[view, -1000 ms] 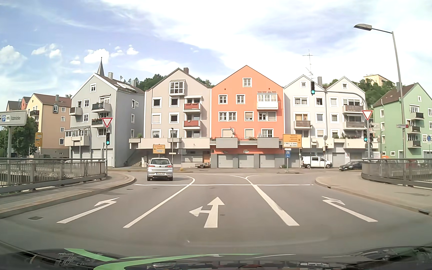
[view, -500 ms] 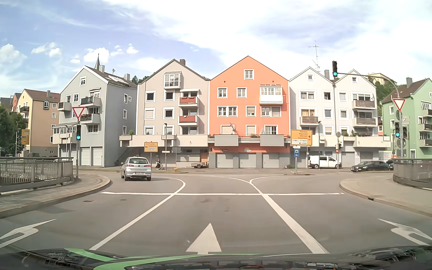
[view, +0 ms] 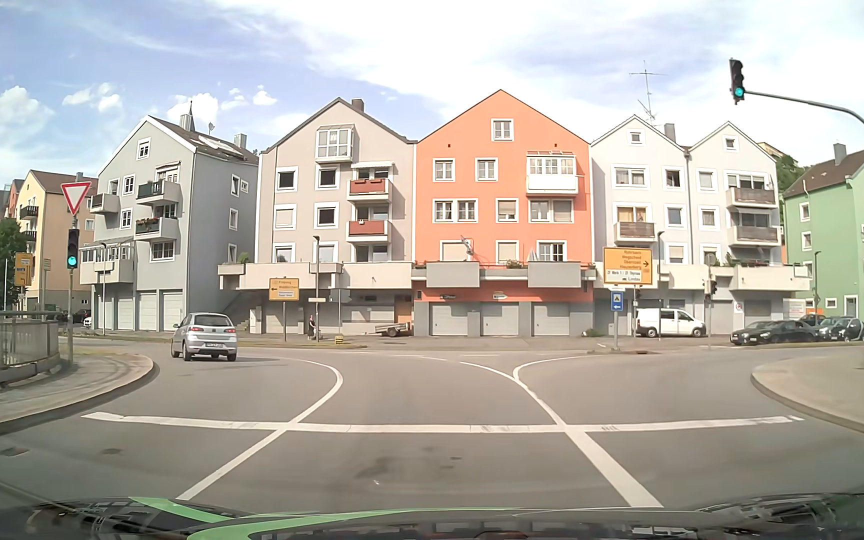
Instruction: Follow the waypoints while adhering to traffic rules and regulations
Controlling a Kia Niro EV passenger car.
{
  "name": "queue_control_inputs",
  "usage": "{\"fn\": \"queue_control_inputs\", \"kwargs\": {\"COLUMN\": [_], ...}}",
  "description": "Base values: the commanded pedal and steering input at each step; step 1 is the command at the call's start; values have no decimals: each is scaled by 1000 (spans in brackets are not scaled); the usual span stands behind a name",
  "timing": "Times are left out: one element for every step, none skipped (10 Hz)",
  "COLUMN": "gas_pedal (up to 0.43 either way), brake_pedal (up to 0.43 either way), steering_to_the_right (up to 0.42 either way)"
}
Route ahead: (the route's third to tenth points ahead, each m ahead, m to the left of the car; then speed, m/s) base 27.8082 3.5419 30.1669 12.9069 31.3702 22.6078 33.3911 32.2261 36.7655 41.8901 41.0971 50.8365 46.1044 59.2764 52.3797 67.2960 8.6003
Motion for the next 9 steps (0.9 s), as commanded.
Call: {"fn": "queue_control_inputs", "kwargs": {"gas_pedal": [0,0,0,0,0,0,0,0,0], "brake_pedal": [104,110,104,67,18,0,0,0,0], "steering_to_the_right": [-3,-4,-5,-8,-8,-11,-18,-29,-43]}}
